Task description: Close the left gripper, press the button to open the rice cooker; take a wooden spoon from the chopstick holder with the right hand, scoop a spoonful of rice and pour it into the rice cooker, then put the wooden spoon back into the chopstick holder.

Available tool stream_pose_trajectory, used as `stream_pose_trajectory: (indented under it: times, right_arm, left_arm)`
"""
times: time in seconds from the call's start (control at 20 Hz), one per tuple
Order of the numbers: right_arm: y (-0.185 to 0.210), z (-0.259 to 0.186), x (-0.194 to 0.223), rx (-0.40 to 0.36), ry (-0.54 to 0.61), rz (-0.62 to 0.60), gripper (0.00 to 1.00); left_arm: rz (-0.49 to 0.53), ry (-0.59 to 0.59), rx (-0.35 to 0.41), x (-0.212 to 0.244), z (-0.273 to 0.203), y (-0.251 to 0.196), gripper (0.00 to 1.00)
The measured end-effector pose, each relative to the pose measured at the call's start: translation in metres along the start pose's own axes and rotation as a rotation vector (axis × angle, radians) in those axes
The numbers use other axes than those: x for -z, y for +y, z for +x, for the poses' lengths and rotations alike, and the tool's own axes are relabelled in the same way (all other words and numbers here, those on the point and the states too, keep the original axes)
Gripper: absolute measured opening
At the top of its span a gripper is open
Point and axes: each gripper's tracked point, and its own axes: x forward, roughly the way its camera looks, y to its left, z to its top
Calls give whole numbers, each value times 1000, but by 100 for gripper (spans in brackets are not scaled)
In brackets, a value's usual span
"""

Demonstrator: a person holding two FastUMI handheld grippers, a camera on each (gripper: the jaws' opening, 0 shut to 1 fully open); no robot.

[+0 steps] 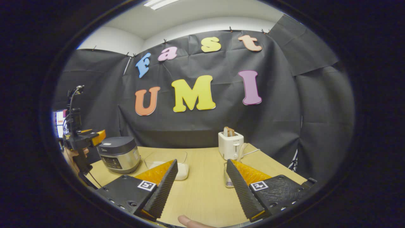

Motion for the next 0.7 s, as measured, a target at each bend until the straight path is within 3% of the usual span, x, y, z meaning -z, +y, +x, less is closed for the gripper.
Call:
stream_pose_trajectory:
  times: [0.1, 0.3, 0.7]
  right_arm:
    - [-3, -12, -11, 7, -19, 6, 92]
    - [-13, -34, -26, 36, -57, -9, 92]
    - [0, -46, -16, 12, -43, -48, 95]
  left_arm:
    - [-22, -23, 37, -5, -25, -12, 99]
    - [-12, 58, 83, 19, -65, -27, 100]
    - [-123, 175, 61, 53, -84, -29, 100]
